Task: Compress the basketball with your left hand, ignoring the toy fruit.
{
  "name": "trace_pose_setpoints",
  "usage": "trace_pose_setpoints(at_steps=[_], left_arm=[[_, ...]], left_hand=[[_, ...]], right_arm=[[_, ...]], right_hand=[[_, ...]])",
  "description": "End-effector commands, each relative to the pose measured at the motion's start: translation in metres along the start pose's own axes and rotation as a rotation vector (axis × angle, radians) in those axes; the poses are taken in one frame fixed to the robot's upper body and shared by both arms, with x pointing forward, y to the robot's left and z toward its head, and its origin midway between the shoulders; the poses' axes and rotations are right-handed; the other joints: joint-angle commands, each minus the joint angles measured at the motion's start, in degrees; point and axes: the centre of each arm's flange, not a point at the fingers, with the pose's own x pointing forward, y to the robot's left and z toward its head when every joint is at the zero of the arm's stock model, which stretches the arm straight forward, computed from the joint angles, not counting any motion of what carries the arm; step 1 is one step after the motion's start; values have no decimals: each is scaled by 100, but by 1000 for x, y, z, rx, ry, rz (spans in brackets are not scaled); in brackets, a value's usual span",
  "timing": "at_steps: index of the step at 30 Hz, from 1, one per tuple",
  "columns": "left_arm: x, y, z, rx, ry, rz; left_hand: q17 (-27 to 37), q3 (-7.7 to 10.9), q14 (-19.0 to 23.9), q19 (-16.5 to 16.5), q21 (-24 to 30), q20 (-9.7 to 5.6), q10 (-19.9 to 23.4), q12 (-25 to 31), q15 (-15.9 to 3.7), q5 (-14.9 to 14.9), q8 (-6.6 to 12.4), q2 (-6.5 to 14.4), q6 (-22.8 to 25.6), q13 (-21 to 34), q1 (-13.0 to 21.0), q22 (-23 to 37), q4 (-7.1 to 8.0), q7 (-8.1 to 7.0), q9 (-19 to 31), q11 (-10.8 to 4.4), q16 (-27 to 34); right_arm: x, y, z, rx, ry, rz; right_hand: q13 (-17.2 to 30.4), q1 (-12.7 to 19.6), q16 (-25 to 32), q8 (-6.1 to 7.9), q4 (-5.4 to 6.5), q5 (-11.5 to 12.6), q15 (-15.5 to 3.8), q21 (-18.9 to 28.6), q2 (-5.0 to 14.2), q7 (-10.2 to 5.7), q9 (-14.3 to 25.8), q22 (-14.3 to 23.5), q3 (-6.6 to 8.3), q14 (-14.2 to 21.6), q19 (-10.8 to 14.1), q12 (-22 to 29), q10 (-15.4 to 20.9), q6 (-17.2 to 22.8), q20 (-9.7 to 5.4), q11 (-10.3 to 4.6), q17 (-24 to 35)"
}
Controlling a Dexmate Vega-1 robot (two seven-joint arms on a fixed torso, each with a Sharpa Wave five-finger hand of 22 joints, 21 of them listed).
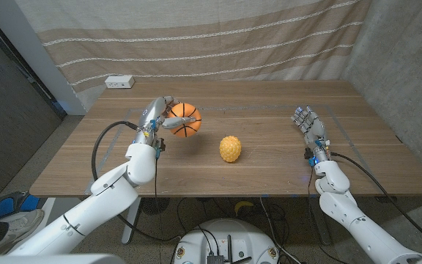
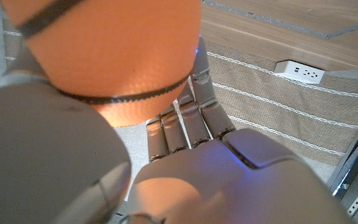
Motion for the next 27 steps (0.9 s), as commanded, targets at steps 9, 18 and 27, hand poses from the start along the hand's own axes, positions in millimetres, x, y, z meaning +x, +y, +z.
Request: trace_pose_setpoints(at_steps=[9, 18, 27], left_arm=[[3, 13, -9, -243, -63, 90], [-1, 19, -16, -369, -66, 129], [-2, 20, -24, -466, -65, 149]], left_hand=[[434, 406, 497, -40, 92, -753, 200, -20, -1049, 9, 10, 2966, 10, 463, 3040, -14, -2, 6, 831, -135, -19], [475, 434, 497, -59, 141, -752, 211, -45, -1049, 6, 11, 2959, 4, 473, 3036, -36, -2, 6, 837, -133, -32], [514, 469, 495, -88, 180, -754, 207, -69, -1047, 3, 12, 2954, -3, 495, 3037, -64, -7, -4, 843, -140, -48]], right_arm=[[2, 7, 7, -20, -7, 1], [2, 9, 10, -27, -3, 9], [1, 9, 13, -34, -2, 13]], right_hand=[[9, 37, 37, -6, -20, 40, 4, -12, 16, 5, 27, 25, -5, 43, 32, 30, 36, 64, 24, 13, -10], [10, 34, 37, -3, -23, 40, 11, -13, 16, 10, 27, 25, -4, 42, 32, 30, 35, 72, 26, 8, -14], [9, 32, 38, -5, -27, 41, 0, -15, 17, 5, 27, 25, 0, 45, 31, 26, 30, 67, 21, 8, -19]])
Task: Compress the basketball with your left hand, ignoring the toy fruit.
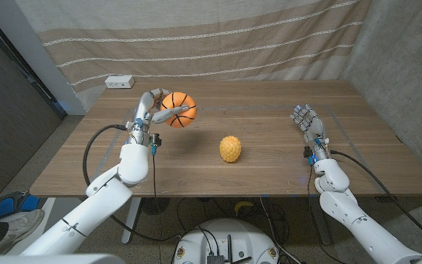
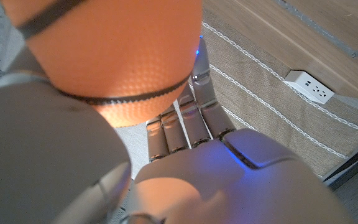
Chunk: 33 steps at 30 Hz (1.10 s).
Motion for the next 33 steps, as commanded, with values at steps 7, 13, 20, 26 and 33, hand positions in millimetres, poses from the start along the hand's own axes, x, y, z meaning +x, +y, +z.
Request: trace_pose_setpoints(at_steps=[7, 13, 20, 26, 33], left_arm=[[5, 11, -24, -219, 37, 41], [14, 13, -31, -284, 48, 26], [27, 14, -44, -407, 80, -18], [37, 11, -60, -543, 126, -74], [47, 8, -71, -636, 147, -117]], left_hand=[[281, 501, 492, -77, 84, -773, 219, -52, -1049, 19, 37, 2946, -11, 142, 3037, -25, -11, -10, 846, -121, -20], [301, 522, 483, -92, 111, -773, 218, -66, -1046, 16, 31, 2944, -12, 156, 3031, -43, -8, 6, 840, -121, -36], [323, 549, 478, -105, 140, -774, 219, -96, -1045, 14, 31, 2946, -29, 148, 3027, -68, -7, 2, 853, -116, -55], [343, 571, 484, -111, 165, -774, 217, -117, -1045, 12, 20, 2946, -22, 152, 3023, -91, -8, 4, 834, -105, -66], [358, 594, 478, -120, 187, -775, 221, -133, -1045, 11, 12, 2942, -17, 157, 3023, -114, -13, 7, 819, -108, -83]], right_arm=[[-1, 3, 6, -20, 10, 8], [-1, 4, 10, -27, 11, 10], [-1, 4, 12, -34, 18, 6], [-3, 3, 14, -38, 23, -2], [-5, 2, 16, -41, 25, -13]], right_hand=[[8, 32, 40, -4, -33, 43, 0, -13, 16, 2, 26, 25, 3, 49, 35, 28, 16, 71, 22, -11, 4], [8, 36, 36, -7, -39, 45, 2, -14, 16, 3, 26, 24, 7, 42, 35, 28, 19, 64, 23, -8, 0], [7, 42, 37, -5, -46, 48, 6, -14, 15, 6, 26, 24, 11, 45, 37, 27, 19, 70, 24, -11, -5], [6, 45, 38, -6, -52, 50, 4, -12, 15, 7, 26, 24, 15, 48, 43, 26, 20, 66, 22, -13, -8], [5, 49, 37, -5, -58, 52, 2, -13, 14, 8, 26, 24, 18, 46, 43, 24, 19, 70, 21, -10, -12]])
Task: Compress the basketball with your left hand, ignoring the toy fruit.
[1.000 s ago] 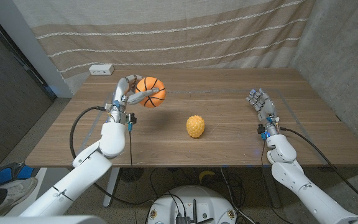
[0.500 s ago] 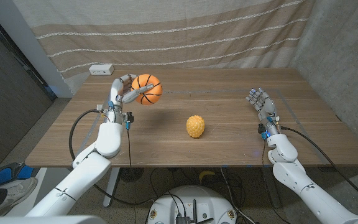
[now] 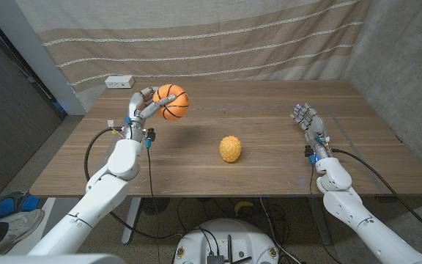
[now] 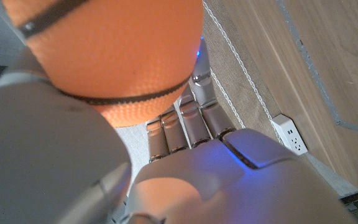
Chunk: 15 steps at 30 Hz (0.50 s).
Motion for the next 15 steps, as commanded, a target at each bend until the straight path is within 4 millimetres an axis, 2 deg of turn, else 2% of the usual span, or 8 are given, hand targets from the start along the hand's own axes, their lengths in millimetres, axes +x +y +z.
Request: trace_pose_setpoints(at_steps=[1, 15], left_arm=[[21, 0, -19, -296, 74, -119], [40, 0, -35, -474, 125, -215]], left_hand=[[116, 597, 478, -27, 46, -805, 191, -29, -1046, 17, 26, 2966, -10, 26, 2998, 1, -13, 8, 816, -131, 3], [148, 634, 490, -39, 90, -804, 200, -60, -1048, 13, 26, 2960, -14, 38, 2989, -45, -13, 7, 822, -130, -21]], right_arm=[[-3, -1, 7, -9, 0, -10], [-8, 3, 10, -10, 1, -36]], right_hand=[[5, 49, 36, -6, -34, 52, 1, -12, 14, 7, 26, 24, -5, 45, 45, 24, 19, 68, 24, -10, 14], [3, 54, 39, -7, -43, 56, -3, -13, 11, 7, 25, 24, 0, 53, 46, 23, 22, 65, 25, -1, 6]])
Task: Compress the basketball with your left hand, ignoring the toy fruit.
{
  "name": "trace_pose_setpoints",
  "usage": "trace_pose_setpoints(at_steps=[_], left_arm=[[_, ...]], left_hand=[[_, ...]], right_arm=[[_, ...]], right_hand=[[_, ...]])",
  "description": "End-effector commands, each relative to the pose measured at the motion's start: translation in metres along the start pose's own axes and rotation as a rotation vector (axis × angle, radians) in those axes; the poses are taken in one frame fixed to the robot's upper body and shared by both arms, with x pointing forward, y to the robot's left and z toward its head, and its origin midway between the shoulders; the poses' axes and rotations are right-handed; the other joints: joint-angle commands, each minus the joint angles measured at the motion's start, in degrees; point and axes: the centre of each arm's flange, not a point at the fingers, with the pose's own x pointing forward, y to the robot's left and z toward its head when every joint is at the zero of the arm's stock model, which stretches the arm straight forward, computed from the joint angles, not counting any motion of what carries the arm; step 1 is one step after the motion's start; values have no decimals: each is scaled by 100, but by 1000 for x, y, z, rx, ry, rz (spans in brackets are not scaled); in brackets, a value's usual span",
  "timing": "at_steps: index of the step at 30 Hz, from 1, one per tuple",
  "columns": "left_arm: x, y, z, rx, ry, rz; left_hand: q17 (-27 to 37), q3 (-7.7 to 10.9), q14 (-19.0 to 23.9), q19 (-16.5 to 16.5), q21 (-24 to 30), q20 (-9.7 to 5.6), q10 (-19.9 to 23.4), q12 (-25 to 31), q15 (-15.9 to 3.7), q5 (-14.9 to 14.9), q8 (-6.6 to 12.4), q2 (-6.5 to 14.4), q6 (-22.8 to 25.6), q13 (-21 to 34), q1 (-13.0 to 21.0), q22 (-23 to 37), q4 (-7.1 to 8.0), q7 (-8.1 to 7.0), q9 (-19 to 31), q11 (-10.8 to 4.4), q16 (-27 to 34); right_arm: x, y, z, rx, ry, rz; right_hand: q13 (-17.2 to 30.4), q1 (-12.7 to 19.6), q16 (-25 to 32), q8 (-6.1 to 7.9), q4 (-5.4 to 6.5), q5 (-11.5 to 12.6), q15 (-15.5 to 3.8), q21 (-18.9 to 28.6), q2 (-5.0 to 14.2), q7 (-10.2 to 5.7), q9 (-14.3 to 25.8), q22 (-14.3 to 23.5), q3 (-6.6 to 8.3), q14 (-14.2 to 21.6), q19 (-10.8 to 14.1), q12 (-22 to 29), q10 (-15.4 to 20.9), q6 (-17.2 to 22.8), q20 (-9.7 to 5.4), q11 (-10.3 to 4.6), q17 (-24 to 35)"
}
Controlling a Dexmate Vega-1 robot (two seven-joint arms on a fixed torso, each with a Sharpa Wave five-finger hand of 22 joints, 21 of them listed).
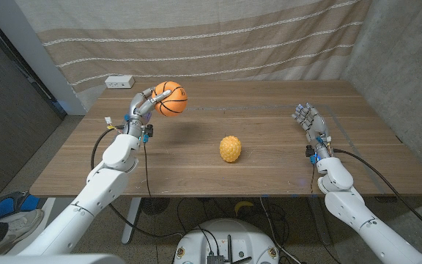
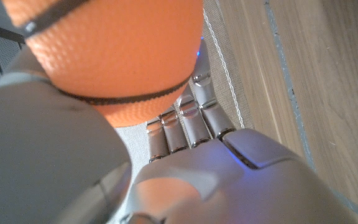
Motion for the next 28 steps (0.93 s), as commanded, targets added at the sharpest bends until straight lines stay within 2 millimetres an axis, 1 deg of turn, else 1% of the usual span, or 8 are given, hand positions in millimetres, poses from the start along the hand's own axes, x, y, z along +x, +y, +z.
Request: trace_pose_setpoints(at_steps=[1, 6, 13, 17, 23, 28], left_arm=[[17, 5, -11, -172, 42, -91], [25, 7, -20, -258, 71, -137], [32, 7, -28, -311, 96, -181], [37, 6, -40, -377, 119, -218], [40, 5, -54, -441, 143, -238], [44, 4, -60, -485, 152, -239]], left_hand=[[109, 637, 489, -31, 50, -814, 200, -12, -1048, 30, 56, 2959, 4, 23, 2989, 2, -13, -3, 819, -137, 19], [120, 648, 496, -36, 66, -814, 205, -18, -1045, 29, 52, 2958, -1, 31, 2985, -14, -13, 2, 818, -139, 13], [122, 664, 503, -46, 84, -815, 203, -38, -1046, 28, 49, 2959, -3, 32, 2981, -38, -12, 3, 818, -134, -5], [133, 676, 509, -54, 97, -815, 206, -46, -1044, 28, 48, 2957, -8, 40, 2979, -55, -14, 1, 820, -129, -11], [131, 690, 514, -66, 115, -815, 214, -64, -1046, 26, 48, 2957, -19, 38, 2974, -80, -13, -2, 829, -124, -31], [125, 699, 507, -72, 125, -816, 214, -68, -1044, 26, 46, 2957, -16, 50, 2973, -95, -14, -6, 824, -127, -50]], right_arm=[[-4, 3, 3, -3, 2, -19], [-8, 8, 6, -10, -1, -26], [-12, 11, 12, -19, -7, -30], [-13, 13, 18, -34, -6, -26], [-9, 13, 26, -57, -7, -22], [-2, 13, 29, -63, -6, -13]], right_hand=[[4, 54, 39, -8, -44, 21, 0, -13, 11, 6, 25, 24, 1, 53, 47, 23, 21, 65, 24, -5, 5], [4, 55, 39, -8, -47, 22, 1, -14, 11, 8, 25, 24, 2, 53, 45, 22, 20, 65, 26, -10, 2], [4, 57, 38, -5, -51, 24, -1, -13, 8, 3, 25, 24, 4, 51, 49, 21, 17, 73, 25, -8, -2], [4, 58, 38, -5, -54, 25, 14, -13, 5, 6, 25, 23, 5, 52, 50, 21, 19, 73, 27, -3, -5], [3, 59, 36, -4, -58, 26, 17, -12, 2, 9, 25, 23, 7, 48, 54, 24, 28, 77, 30, 4, -9], [3, 59, 38, -4, -60, 27, 4, -13, 0, 5, 25, 23, 7, 54, 54, 22, 24, 77, 28, -3, -12]])
